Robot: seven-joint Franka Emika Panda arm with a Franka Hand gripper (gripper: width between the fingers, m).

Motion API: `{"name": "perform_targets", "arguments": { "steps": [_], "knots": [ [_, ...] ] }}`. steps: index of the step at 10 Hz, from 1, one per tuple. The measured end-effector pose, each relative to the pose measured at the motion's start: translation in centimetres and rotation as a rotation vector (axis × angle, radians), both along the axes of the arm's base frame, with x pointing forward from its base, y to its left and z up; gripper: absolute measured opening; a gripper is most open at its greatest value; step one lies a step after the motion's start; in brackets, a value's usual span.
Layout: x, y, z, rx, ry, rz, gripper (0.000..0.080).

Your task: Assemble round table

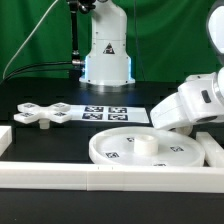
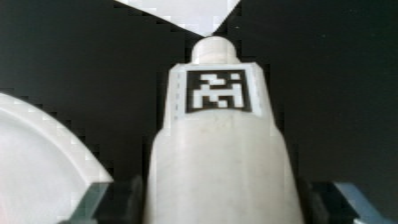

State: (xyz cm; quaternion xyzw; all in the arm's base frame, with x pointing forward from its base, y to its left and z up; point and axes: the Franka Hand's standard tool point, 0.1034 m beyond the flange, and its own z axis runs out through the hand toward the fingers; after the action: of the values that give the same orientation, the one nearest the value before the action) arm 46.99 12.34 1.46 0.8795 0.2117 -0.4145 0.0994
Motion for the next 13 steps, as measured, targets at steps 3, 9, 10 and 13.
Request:
{"name": "perform_targets", "arguments": {
  "steps": [3, 9, 10, 13],
  "knots": [
    [0.7, 0.1, 2.8, 0.072, 0.028, 0.066, 0.0407],
    [1.4, -1.5, 7.3, 0.108, 0.046, 0.116, 0.0409],
    [2.8, -1.3, 6.9, 0.152, -0.065, 0.120, 0.0409],
    [3.6, -3.1, 8.3, 0.221, -0.176, -0.002, 0.0409]
  ]
}}
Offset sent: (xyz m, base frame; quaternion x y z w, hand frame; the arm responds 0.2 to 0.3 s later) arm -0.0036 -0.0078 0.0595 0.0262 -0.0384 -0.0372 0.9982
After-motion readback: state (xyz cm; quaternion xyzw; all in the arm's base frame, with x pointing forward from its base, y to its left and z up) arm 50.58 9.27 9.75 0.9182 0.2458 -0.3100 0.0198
